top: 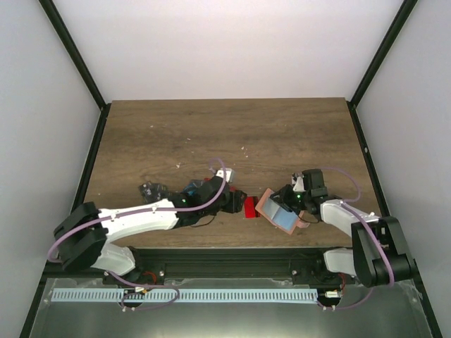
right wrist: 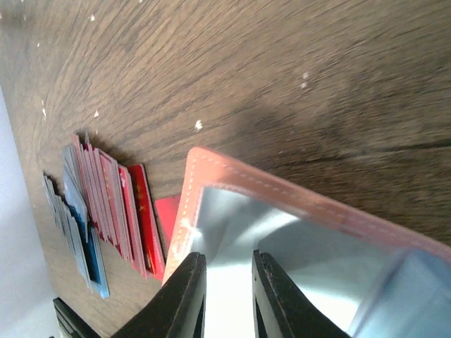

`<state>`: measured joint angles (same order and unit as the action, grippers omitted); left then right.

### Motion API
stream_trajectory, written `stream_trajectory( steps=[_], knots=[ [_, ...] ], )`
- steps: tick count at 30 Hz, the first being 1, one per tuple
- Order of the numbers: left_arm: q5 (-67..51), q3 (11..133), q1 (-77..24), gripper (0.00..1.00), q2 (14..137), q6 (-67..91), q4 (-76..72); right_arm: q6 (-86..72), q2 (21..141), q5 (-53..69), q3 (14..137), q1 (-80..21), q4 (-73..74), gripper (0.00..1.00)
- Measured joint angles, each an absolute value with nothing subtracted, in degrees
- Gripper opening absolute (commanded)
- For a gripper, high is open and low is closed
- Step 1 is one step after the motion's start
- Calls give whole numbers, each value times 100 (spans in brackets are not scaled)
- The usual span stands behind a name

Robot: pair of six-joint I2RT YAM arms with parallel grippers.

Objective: Put the credit cards into the card holder

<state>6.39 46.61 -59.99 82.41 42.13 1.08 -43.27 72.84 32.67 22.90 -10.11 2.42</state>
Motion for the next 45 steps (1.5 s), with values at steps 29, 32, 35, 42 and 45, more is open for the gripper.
stream_trajectory(
  steps=[29, 32, 35, 42, 45],
  knots=[
    [-611, 3691, -2067, 60, 8458, 2801, 320, -5498, 9282, 2663, 4569, -4587, -657, 44],
    [-849, 3743, -2034, 59, 8737, 2735, 270, -5765, 9644, 2534, 4742, -4753, -742, 45],
    [-1041, 3778, -2021, 58, 8903, 2683, 226, -6012, 9983, 2366, 4906, -4882, -814, 46],
    [-1424, 3813, -2021, 56, 9011, 2606, 115, -6536, 10412, 2018, 4991, -5068, -1009, 47],
    [-1568, 3758, -2016, 55, 9013, 2552, 36, -6722, 10541, 1955, 5011, -5072, -1155, 47]
  ],
)
